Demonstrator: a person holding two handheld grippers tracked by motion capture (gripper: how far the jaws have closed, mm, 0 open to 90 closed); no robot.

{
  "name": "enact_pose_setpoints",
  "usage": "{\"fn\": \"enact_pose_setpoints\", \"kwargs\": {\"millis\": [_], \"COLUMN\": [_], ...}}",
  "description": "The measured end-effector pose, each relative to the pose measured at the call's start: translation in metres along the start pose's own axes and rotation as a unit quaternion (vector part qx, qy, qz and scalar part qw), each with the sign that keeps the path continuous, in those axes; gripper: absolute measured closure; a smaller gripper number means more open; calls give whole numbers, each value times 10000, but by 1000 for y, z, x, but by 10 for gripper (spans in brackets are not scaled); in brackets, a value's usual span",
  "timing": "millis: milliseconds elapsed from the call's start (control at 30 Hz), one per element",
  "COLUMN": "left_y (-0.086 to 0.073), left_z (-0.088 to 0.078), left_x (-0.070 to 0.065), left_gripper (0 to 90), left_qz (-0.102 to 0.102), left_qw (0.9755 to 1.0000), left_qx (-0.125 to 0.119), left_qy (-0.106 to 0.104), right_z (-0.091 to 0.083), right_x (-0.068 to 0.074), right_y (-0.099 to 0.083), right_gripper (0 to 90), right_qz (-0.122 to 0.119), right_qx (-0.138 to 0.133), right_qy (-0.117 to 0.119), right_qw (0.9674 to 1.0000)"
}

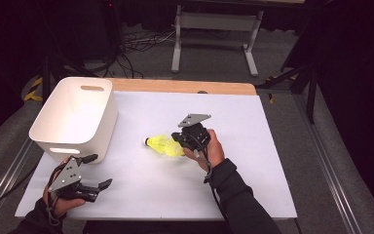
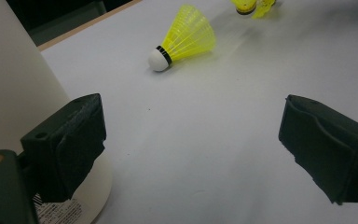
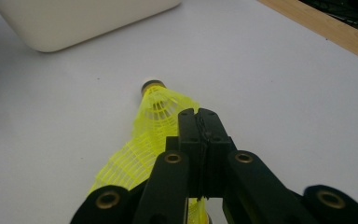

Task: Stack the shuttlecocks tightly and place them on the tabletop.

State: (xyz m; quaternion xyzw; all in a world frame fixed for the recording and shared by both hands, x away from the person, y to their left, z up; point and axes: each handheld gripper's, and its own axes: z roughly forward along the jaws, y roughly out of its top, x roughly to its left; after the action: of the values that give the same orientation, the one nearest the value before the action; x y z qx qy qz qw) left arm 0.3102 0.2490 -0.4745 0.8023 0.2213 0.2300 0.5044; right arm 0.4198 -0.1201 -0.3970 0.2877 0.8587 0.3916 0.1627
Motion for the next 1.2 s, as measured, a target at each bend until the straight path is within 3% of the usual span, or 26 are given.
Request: {"fn": "enact_pose_setpoints", "kwargs": {"millis": [300,733,1033,1200], "left_y": [0,0,0,0], "left_z": [0,0,1,1], "left_x": [0,0,-1,-1], "left_gripper": [79,80,80,81], "left_qz": [12,16,7,18], "left_qw": [10000,10000,10000,10000], "left_qx": [5,16,20,28], "left_qy": [-4,5,-16,-9], "right_z": [-4,4,-4,-10], "right_x": [14,13,8,6], "right_y": [0,-12,-35,-40], "right_gripper": [895,892,878,852], "right_qz": [-141,60,383,408], "right_qx": [-99,-163,-375,-413], "right_qy": [171,327,452,448], "right_qw": [9997,9993,9975,9973]}}
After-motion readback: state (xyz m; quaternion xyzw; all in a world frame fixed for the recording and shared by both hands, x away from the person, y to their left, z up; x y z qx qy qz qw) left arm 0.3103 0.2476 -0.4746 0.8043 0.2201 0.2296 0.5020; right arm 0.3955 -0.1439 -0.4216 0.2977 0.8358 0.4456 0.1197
